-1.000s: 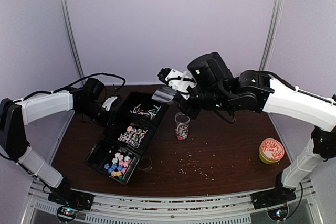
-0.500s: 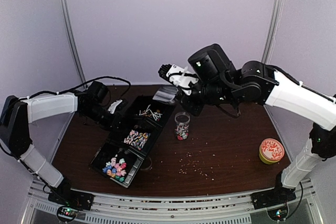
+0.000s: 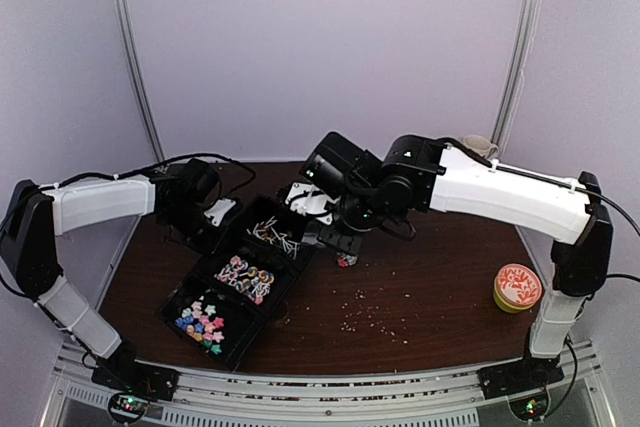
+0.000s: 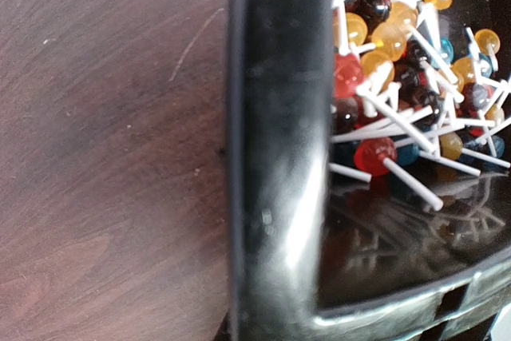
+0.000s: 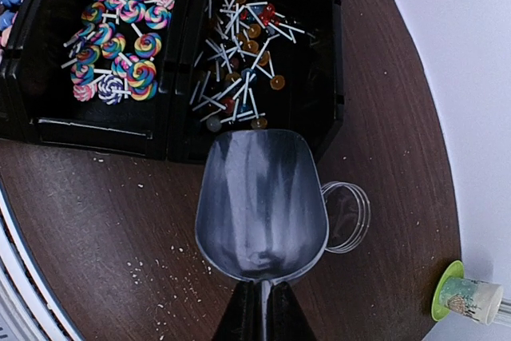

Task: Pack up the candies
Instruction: Scoop the fake candies from the storage box.

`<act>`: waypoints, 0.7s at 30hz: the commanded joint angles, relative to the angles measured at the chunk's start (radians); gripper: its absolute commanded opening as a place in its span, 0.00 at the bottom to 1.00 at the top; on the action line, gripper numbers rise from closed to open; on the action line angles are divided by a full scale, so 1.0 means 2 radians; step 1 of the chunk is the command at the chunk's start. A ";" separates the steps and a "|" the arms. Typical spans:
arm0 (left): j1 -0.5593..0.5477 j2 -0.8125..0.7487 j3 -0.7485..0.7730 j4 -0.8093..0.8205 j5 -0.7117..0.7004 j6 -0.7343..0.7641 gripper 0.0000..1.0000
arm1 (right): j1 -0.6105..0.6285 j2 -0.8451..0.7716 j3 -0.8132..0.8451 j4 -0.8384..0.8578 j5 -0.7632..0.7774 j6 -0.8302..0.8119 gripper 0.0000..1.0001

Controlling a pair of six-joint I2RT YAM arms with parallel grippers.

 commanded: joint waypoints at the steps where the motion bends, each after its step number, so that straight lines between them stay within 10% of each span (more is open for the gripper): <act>1: -0.008 -0.010 0.029 0.012 0.003 0.005 0.00 | 0.002 0.017 0.031 -0.025 -0.004 0.007 0.00; 21: -0.034 -0.029 0.029 0.017 0.002 0.018 0.00 | 0.001 0.167 0.169 -0.093 -0.034 -0.025 0.00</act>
